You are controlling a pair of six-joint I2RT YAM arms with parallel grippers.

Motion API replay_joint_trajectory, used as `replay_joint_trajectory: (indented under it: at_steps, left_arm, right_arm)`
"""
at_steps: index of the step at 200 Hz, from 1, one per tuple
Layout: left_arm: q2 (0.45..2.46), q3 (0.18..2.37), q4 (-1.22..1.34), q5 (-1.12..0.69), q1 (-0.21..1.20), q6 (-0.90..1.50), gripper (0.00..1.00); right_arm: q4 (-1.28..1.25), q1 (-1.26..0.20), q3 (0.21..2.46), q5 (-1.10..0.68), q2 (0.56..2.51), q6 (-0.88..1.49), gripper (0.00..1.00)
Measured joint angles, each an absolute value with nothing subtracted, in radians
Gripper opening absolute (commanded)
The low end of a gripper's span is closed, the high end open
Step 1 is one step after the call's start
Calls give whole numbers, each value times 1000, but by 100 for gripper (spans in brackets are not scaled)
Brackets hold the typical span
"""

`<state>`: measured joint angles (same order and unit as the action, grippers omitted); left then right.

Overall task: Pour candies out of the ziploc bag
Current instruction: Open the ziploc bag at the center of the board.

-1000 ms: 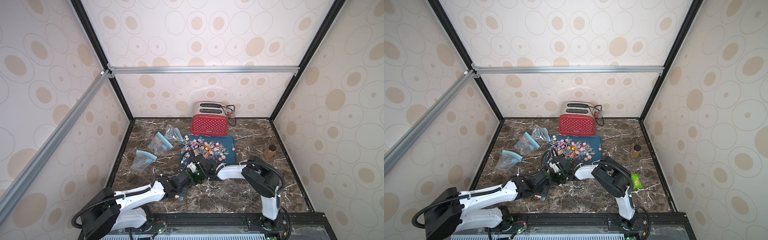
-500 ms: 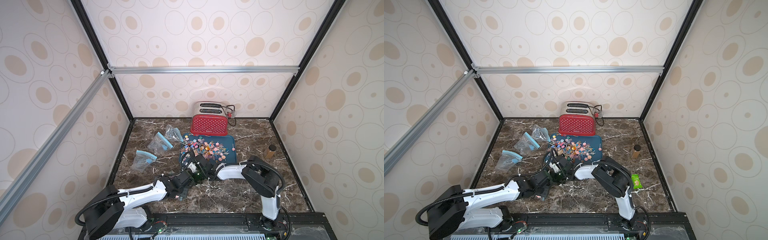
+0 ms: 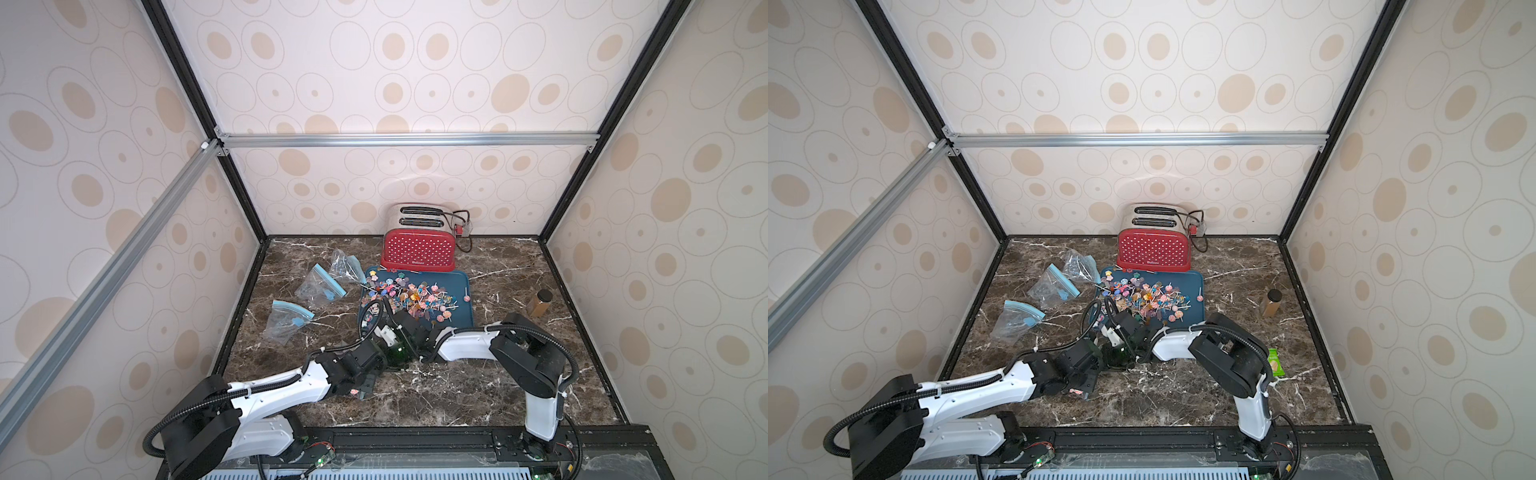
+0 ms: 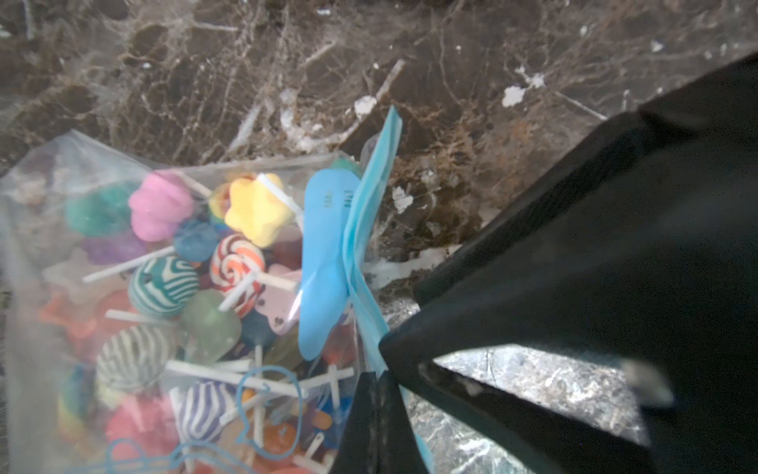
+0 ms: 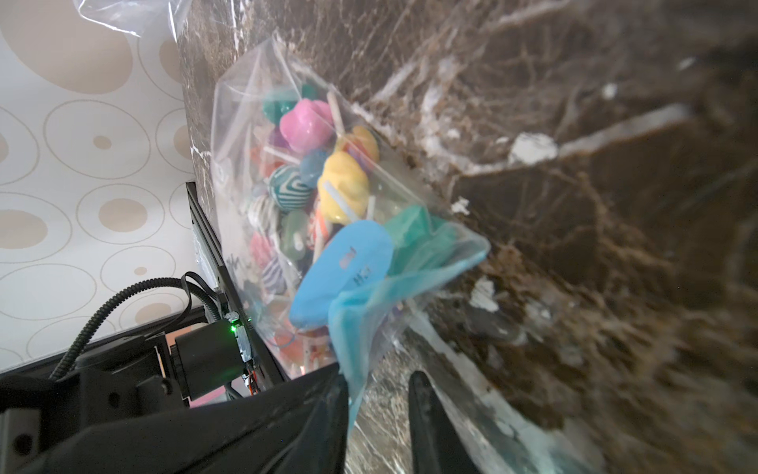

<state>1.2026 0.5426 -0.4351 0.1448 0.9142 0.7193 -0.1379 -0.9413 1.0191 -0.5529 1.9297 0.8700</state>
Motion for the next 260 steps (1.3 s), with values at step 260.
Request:
replay_joint_trajectory:
  at_steps: [260]
  left_arm:
    - [1182, 542, -437, 145, 913, 722, 0]
  right_arm:
    - [-131, -950, 1084, -553, 2001, 875, 9]
